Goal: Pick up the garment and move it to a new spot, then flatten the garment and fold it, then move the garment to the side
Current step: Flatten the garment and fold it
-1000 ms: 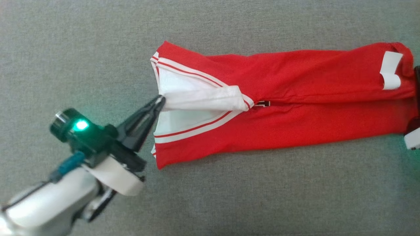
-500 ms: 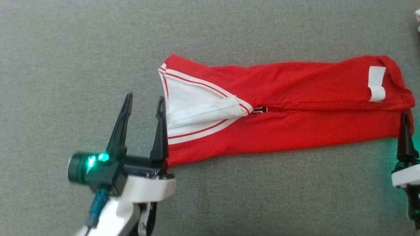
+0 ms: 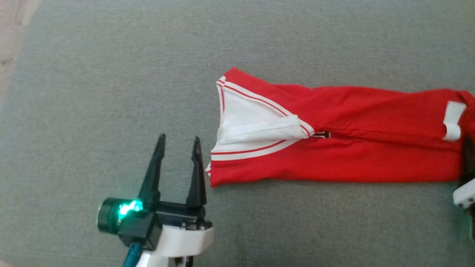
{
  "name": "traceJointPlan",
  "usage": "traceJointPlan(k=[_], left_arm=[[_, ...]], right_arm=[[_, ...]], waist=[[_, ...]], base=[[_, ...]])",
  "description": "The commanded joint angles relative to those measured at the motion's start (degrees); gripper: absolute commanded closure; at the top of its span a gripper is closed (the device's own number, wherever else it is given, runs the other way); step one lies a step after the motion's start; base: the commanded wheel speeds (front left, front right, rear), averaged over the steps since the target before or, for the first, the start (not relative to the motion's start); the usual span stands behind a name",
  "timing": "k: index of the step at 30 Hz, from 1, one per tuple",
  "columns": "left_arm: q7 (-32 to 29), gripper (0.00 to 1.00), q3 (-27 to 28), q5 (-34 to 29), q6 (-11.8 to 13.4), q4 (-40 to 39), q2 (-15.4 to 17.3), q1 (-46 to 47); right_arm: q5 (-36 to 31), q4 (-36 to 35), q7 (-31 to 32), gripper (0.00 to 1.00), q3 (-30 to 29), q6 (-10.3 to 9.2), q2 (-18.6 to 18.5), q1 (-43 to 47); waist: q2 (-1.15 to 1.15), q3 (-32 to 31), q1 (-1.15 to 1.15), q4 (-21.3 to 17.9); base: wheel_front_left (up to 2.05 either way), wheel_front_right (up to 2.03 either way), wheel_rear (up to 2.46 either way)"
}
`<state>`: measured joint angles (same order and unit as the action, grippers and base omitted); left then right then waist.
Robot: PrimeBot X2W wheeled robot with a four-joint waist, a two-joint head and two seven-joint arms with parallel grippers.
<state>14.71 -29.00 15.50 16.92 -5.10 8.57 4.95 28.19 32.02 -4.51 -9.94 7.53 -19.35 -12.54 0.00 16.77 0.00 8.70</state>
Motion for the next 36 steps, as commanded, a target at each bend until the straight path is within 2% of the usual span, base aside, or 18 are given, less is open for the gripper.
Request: traceJointPlan(k=[1,2,3,4,5,11,18,23,27,31,36], left_arm=[[0.29,0.0,2.9,-1.33,-1.58,-0.97,-1.37,-0.37],[0.29,0.0,3.35,-1.78,-2.34,-0.69,-1.89,-0.68],[0.29,0.0,3.85,-2.23,-3.03,-0.51,-2.33,-0.92],[0.29,0.0,4.34,-2.71,-3.64,-0.36,-2.72,-1.11],[0.29,0.0,4.83,-3.18,-4.15,-0.25,-3.06,-1.28],[0.29,0.0,7.61,-5.27,-6.35,-0.06,-4.39,-2.54],[0.29,0.0,9.43,-6.87,-8.42,-0.16,-5.16,-2.85],[0.29,0.0,10.28,-7.57,-9.4,-0.07,-5.41,-2.86],[0.29,0.0,10.9,-7.76,-9.95,0.05,-5.53,-2.88],[0.29,0.0,10.9,-7.69,-10.48,0.5,-5.62,-2.68],[0.29,0.0,10.43,-7.42,-10.9,0.84,-5.67,-2.0]], right_arm=[[-0.27,1.64,2.19,0.0,1.75,-0.04,-1.55,-0.13],[0.16,2.61,3.14,0.0,2.42,-0.04,-1.26,-0.22],[0.69,3.28,3.82,0.29,3.05,-0.04,-1.02,-0.29],[1.13,3.69,4.11,0.82,3.59,-0.04,-0.89,-0.29],[1.41,3.95,4.11,1.0,4.0,-0.04,-0.84,-0.27],[4.23,2.83,2.39,1.0,6.51,-0.04,-1.36,0.05],[5.6,1.08,1.11,1.0,4.98,-0.04,-7.2,-1.37],[7.4,-6.31,3.35,1.0,3.51,-0.04,-9.13,-1.77],[11.08,-19.08,7.62,1.0,4.8,-0.04,-6.6,-0.99],[12.95,-31.53,12.71,1.0,7.43,-0.04,-1.76,0.01],[10.96,-39.36,17.32,1.0,12.89,-0.04,5.04,-0.8]], waist=[[0.0,-0.61,0.0,1.12],[0.0,-0.81,0.0,1.29],[0.0,-0.94,0.0,1.36],[0.0,-1.08,0.0,1.36],[0.0,-1.28,0.0,1.28],[0.0,-2.27,0.0,-0.53],[0.0,-2.14,0.0,-3.64],[0.0,-2.0,0.0,-4.82],[0.0,-1.9,0.0,-5.17],[0.0,-1.95,0.0,-4.81],[0.0,-1.79,0.0,-3.08]], base=[[0.0,0.0,0.0],[0.0,0.0,0.0],[0.0,0.0,0.0],[0.0,0.0,0.0],[0.0,0.0,0.0],[0.0,0.0,0.0],[0.0,0.0,0.0],[0.0,0.0,0.0],[0.0,0.0,0.0],[0.0,0.0,0.0],[0.0,0.0,0.0]])
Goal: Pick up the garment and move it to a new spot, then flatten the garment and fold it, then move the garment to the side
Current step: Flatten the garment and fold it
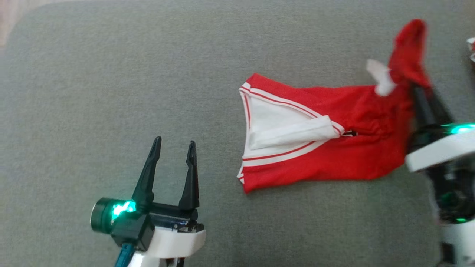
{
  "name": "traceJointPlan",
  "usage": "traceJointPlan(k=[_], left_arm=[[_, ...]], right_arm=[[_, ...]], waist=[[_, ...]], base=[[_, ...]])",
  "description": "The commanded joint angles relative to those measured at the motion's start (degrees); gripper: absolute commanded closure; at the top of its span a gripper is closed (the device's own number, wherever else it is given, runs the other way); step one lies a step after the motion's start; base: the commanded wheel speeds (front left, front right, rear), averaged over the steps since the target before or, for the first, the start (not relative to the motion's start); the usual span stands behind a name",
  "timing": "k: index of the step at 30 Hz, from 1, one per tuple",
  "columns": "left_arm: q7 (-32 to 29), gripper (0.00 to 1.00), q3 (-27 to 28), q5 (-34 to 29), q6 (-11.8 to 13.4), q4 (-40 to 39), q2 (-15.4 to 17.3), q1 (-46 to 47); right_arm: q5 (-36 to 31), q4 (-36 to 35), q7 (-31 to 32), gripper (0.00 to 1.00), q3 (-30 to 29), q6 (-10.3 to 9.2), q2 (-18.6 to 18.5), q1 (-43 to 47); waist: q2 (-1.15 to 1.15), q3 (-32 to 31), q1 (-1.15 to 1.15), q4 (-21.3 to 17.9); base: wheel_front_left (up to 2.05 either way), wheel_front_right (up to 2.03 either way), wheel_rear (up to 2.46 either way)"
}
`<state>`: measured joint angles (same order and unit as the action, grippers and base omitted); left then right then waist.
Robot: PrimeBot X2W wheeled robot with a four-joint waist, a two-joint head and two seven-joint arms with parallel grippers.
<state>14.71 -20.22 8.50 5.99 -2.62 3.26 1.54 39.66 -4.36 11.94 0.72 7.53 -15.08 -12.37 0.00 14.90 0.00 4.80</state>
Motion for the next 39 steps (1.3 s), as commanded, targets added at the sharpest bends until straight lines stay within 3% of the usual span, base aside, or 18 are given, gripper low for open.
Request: traceJointPlan(k=[1,7,13,15,16,17,21,26,33,39], left_arm=[[0.29,0.0,1.47,-0.24,0.11,-1.68,-0.36,1.53],[0.29,0.0,0.43,0.83,0.78,-1.63,-0.37,1.87],[0.29,0.0,-0.25,1.64,1.33,-1.48,-0.37,1.96],[0.29,0.0,-0.44,1.87,1.49,-1.37,-0.37,2.01],[0.29,0.0,-0.52,1.95,1.58,-1.32,-0.37,2.01],[0.29,0.0,-0.58,2.02,1.64,-1.27,-0.37,2.01],[0.29,0.0,-0.48,2.18,1.82,-1.06,-0.37,1.78],[0.29,0.0,0.7,2.13,2.11,-1.09,-0.38,0.95],[0.29,0.0,2.96,3.1,2.14,-1.18,-0.38,-1.26],[0.29,0.0,5.34,3.54,1.37,-0.39,-0.38,-4.76]], right_arm=[[-0.73,-3.51,1.4,1.0,3.48,-0.04,2.35,-1.26],[-3.4,-2.65,3.37,1.0,11.21,-0.04,9.34,-1.08],[-4.96,2.16,2.26,0.99,16.38,-0.04,11.44,-0.67],[-4.65,4.29,1.52,0.67,18.27,-0.04,11.85,-0.69],[-4.36,5.14,1.19,0.23,19.38,-0.04,11.97,-0.77],[-4.14,5.92,0.79,0.0,20.27,-0.04,12.05,-0.79],[-3.08,6.72,-1.07,0.0,22.0,-0.04,12.16,-1.02],[-3.43,3.2,-5.21,0.0,18.72,-0.04,11.63,-1.25],[-8.34,0.73,-15.14,0.0,12.06,-0.04,4.5,2.83],[-11.38,5.93,-25.11,0.0,13.01,-0.04,0.17,9.39]], waist=[[0.0,0.09,0.0,1.26],[0.0,0.08,0.0,4.03],[0.0,-0.08,0.0,5.71],[0.0,-0.22,0.0,6.16],[0.0,-0.31,0.0,6.31],[0.0,-0.44,0.0,6.46],[0.0,-1.04,0.0,6.52],[0.0,-2.78,0.0,5.14],[0.0,-6.63,0.0,1.85],[0.0,-11.28,0.0,-0.79]], base=[[0.0,0.0,0.0],[0.0,0.0,0.0],[0.0,0.0,0.0],[0.0,0.0,0.0],[0.0,0.0,0.0],[0.0,0.0,0.0],[0.0,0.0,0.0],[0.0,0.0,0.0],[0.0,0.0,0.0],[0.0,0.0,0.0]])
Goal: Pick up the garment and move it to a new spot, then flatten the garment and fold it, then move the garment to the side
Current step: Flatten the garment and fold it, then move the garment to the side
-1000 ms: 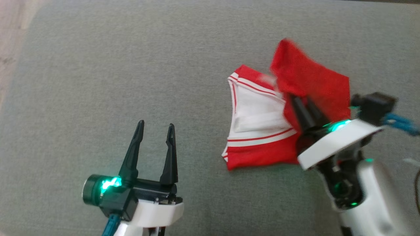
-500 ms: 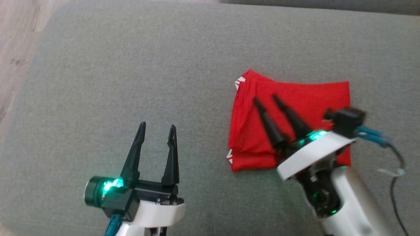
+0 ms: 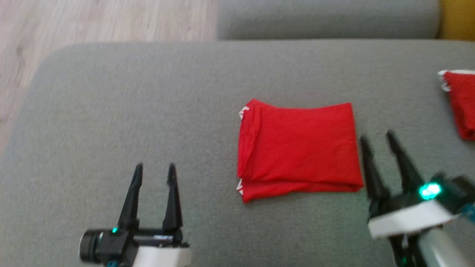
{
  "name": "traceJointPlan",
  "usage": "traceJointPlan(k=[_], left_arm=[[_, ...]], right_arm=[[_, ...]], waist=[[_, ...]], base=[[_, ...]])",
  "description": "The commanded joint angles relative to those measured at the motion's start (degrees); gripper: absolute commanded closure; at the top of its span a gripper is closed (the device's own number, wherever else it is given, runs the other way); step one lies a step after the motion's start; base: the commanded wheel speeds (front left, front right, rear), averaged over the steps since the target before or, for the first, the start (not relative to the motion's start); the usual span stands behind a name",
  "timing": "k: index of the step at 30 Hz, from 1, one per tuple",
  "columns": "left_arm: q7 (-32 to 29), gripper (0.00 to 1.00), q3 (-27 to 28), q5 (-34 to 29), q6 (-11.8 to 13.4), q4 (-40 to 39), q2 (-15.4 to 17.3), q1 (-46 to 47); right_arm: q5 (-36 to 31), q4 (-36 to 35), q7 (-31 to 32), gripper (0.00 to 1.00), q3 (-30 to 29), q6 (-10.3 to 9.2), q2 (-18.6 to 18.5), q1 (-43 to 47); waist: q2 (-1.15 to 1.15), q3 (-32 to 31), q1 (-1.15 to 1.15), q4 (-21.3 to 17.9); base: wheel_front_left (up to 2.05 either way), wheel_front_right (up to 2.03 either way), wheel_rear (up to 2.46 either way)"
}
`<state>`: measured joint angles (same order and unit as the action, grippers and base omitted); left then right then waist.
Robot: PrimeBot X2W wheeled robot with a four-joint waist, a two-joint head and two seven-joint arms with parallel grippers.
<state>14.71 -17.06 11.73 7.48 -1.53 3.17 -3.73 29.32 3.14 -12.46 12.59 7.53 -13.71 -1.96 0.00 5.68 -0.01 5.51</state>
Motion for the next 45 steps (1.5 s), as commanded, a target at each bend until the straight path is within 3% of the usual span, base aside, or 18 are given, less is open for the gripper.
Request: traceJointPlan(k=[1,3,10,21,45], left_arm=[[0.29,0.0,2.73,0.3,-0.26,-1.21,-0.29,-0.37],[0.29,0.0,3.87,-0.1,-0.61,-0.64,-0.29,-2.4],[0.29,0.0,6.06,-2.19,-2.54,0.84,-0.29,-6.8],[0.29,0.0,7.18,-1.55,-3.34,2.22,-0.29,-8.25],[0.29,0.0,6.86,-0.51,-3.9,3.6,-0.29,-8.66]], right_arm=[[-2.99,-0.25,-1.63,0.0,2.09,-0.04,-2.13,-0.19],[-4.8,2.83,-2.38,0.0,2.34,-0.04,-1.53,1.93],[-11.03,3.63,-2.51,0.0,0.67,-0.04,1.85,6.56],[-13.54,4.15,-2.53,0.0,-2.03,-0.04,4.67,9.12],[-18.19,6.29,-2.53,0.0,-2.25,-0.04,4.88,9.02]], waist=[[0.0,-3.2,0.01,-2.03],[0.0,-5.18,0.01,-2.98],[0.0,-7.4,0.01,-4.58],[0.0,-9.06,0.01,-4.93],[0.0,-7.98,0.01,-4.95]], base=[[0.0,0.0,0.0],[0.0,0.0,0.0],[0.0,0.0,0.0],[0.0,0.0,0.0],[0.0,0.0,0.0]])
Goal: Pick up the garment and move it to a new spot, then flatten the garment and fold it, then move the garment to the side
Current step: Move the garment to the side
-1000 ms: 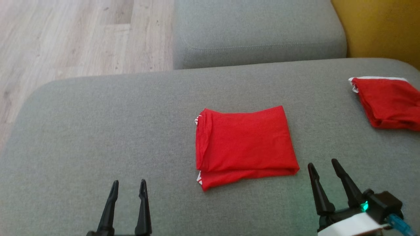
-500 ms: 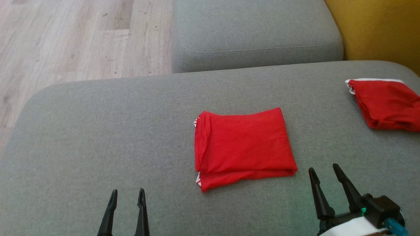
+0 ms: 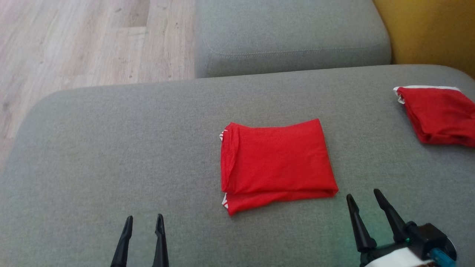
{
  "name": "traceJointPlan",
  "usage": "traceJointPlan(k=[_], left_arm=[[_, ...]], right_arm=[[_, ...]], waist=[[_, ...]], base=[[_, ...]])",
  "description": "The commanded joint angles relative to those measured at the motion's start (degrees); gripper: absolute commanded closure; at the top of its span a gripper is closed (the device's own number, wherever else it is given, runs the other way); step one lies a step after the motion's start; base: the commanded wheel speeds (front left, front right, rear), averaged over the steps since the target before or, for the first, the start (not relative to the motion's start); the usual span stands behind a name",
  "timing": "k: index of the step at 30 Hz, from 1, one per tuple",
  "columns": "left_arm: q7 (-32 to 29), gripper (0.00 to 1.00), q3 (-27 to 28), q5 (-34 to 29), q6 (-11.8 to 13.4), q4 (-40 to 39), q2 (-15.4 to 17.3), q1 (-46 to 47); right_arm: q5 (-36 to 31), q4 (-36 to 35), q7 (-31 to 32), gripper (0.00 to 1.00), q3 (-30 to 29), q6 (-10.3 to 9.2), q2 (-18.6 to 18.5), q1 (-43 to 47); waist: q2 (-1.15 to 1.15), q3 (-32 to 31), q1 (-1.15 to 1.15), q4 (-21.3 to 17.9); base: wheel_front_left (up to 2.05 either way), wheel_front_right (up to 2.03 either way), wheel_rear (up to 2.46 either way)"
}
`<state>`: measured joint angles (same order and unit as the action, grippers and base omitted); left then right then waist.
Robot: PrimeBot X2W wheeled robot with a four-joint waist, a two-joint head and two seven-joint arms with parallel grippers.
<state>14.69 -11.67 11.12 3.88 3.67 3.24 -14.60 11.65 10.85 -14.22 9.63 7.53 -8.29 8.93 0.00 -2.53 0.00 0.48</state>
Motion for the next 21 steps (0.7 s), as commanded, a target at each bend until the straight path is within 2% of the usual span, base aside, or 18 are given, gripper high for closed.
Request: traceJointPlan(k=[1,5,10,17,21], left_arm=[[0.3,0.0,1.41,0.05,-0.5,-1.54,-0.36,2.31],[0.3,0.0,1.04,-1.61,-1.06,-1.71,-0.36,3.03],[0.3,0.0,0.54,-0.74,-1.6,-4.16,-0.36,3.9],[0.3,0.0,-1.23,-1.08,-1.21,-4.87,-0.36,6.69],[0.3,0.0,-2.4,-1.55,-0.93,-4.43,-0.36,8.7]], right_arm=[[-0.83,-1.1,-0.77,0.0,0.51,-0.04,-0.46,-2.01],[-2.19,0.43,-0.77,0.0,-0.52,-0.04,-0.15,-3.32],[-2.63,4.1,-0.77,0.0,-0.91,-0.04,0.13,-7.19],[0.3,13.56,-0.3,0.0,0.39,-0.04,-0.31,-16.49],[2.93,20.06,3.64,0.0,0.92,-0.04,-0.71,-23.44]], waist=[[0.0,0.51,0.0,0.18],[0.0,1.91,0.0,0.73],[0.0,4.59,0.0,1.5],[0.0,9.23,0.0,2.37],[0.0,12.07,0.0,3.09]], base=[[0.0,0.0,0.0],[0.0,0.0,0.0],[0.0,0.0,0.0],[0.0,0.0,0.0],[0.0,0.0,0.0]])
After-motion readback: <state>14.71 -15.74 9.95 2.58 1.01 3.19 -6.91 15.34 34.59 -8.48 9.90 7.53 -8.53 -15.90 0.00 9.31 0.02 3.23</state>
